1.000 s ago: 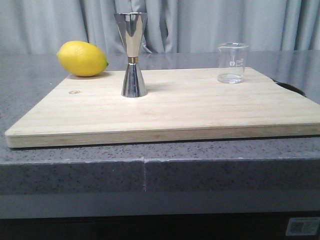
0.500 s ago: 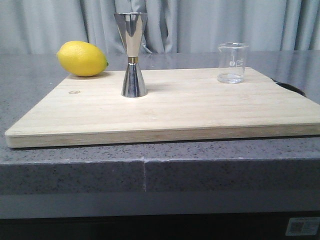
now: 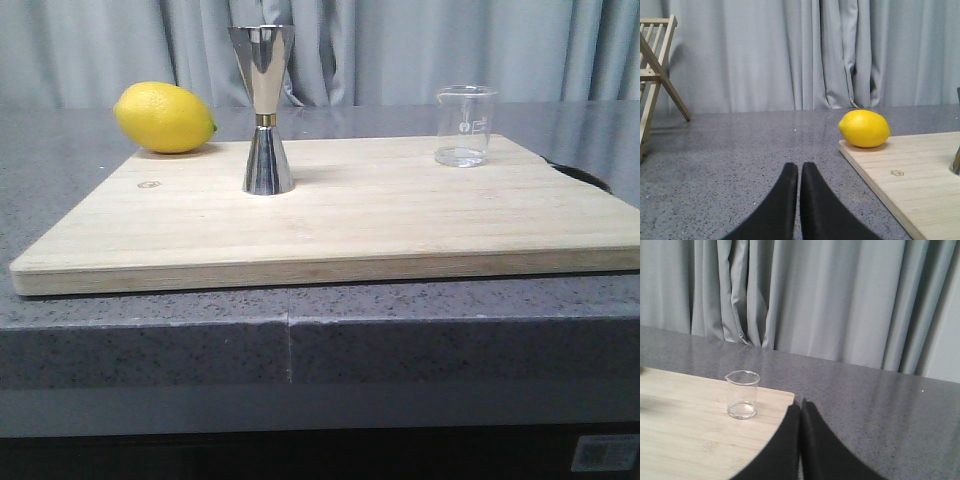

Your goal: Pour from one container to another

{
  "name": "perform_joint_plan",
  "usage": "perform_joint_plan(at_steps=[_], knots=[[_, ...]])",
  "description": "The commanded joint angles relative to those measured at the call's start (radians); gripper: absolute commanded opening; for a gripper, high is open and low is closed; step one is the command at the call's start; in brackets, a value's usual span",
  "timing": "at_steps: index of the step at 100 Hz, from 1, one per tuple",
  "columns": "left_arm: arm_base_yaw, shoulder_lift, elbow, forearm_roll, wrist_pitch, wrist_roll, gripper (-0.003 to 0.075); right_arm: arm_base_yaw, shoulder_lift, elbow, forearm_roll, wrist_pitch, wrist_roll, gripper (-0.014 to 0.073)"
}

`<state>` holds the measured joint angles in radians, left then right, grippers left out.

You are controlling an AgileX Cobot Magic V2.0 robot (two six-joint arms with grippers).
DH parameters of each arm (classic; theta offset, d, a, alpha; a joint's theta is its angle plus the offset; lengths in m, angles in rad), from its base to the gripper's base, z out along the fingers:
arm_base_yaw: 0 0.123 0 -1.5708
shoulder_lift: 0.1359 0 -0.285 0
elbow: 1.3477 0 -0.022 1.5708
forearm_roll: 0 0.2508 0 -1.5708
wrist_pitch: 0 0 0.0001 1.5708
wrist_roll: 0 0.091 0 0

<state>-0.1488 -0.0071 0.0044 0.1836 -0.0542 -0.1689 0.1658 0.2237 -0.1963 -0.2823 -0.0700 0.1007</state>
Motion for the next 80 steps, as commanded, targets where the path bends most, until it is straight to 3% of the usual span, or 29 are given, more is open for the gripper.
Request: perform_joint_plan(at_steps=[1,17,34,52,80], knots=[[0.002,-0.022,0.028,-0.011,-0.076,0.0,-0.0019,-0.003,0.006,-0.026,-0.001,-0.073,-0.003,-0.0067],[0.002,-0.022,0.028,-0.011,-0.076,0.0,-0.0019,-0.003,0.006,-0.026,0.071,-0.069,-0.025,-0.0067],[0.002,-0.022,0.028,-0.011,-0.076,0.0,-0.0019,-0.003,0.006,-0.026,0.266,-0.022,-0.246,-0.0067],[0.002,-0.022,0.028,-0.011,-0.076,0.0,-0.0019,-0.012,-0.001,0.009,0.267,-0.024,-0.248,-0.0067],[0.002,-0.022,0.028,-0.011,-0.076,0.0,-0.0019,-0.098,-0.171,0.136,0.313,-0.029,-0.248,-0.0067]])
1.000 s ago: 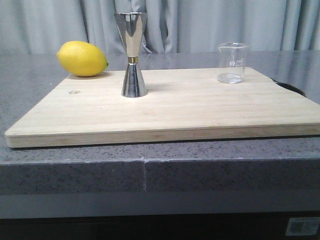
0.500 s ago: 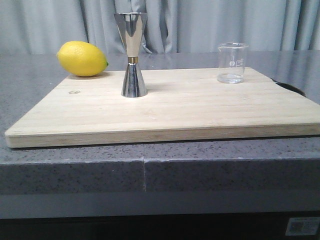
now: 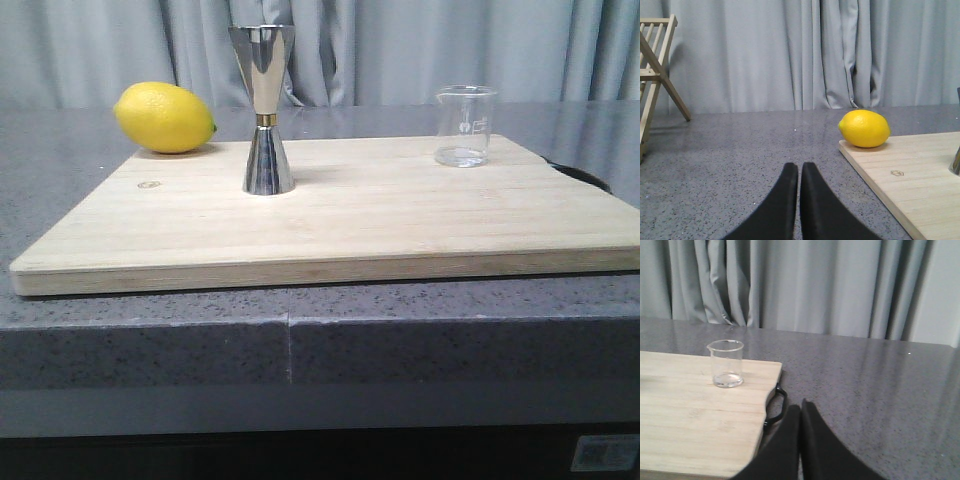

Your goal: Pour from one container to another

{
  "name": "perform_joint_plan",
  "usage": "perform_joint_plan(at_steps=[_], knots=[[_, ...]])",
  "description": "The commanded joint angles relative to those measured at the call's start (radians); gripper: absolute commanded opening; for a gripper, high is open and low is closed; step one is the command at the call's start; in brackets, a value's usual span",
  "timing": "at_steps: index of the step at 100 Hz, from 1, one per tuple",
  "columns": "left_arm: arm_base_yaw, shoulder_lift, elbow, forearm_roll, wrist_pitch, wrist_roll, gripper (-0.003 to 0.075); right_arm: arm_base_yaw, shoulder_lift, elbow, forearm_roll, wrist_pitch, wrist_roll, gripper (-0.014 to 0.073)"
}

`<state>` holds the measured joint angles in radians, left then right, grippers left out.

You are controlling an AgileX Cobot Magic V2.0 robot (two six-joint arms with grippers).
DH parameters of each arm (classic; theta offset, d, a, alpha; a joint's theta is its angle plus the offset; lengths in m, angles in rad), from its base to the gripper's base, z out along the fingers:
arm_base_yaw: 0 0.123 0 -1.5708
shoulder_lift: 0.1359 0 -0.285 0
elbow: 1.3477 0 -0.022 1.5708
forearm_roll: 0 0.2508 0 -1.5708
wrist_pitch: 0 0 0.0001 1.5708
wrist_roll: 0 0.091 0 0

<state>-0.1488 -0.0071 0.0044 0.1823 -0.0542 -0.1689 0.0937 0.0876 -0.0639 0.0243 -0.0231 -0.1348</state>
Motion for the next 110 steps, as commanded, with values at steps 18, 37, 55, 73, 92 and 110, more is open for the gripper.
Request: perform_joint_plan(at_steps=[18,37,55,73,92,110], knots=[[0.002,-0.022,0.028,-0.01,-0.076,0.0,-0.0019,-0.051,-0.11,0.052,0.013,-0.072,-0.011,-0.0067],[0.002,-0.022,0.028,-0.01,-0.076,0.0,-0.0019,-0.058,-0.115,0.085,0.019,-0.05,0.024,-0.0067],[0.002,-0.022,0.028,-0.01,-0.076,0.0,-0.0019,-0.072,-0.115,0.085,0.019,-0.015,0.028,-0.0067],[0.002,-0.022,0.028,-0.01,-0.076,0.0,-0.0019,-0.081,-0.115,0.085,0.019,-0.013,0.03,-0.0067],[0.002,-0.022,0.028,-0.01,-0.076,0.0,-0.0019,-0.081,-0.115,0.085,0.019,-0.013,0.03,-0.0067],[0.002,-0.022,0.028,-0.01,-0.076,0.0,-0.0019,-0.081,-0.115,0.085,0.019,-0.013,0.03,-0.0067]])
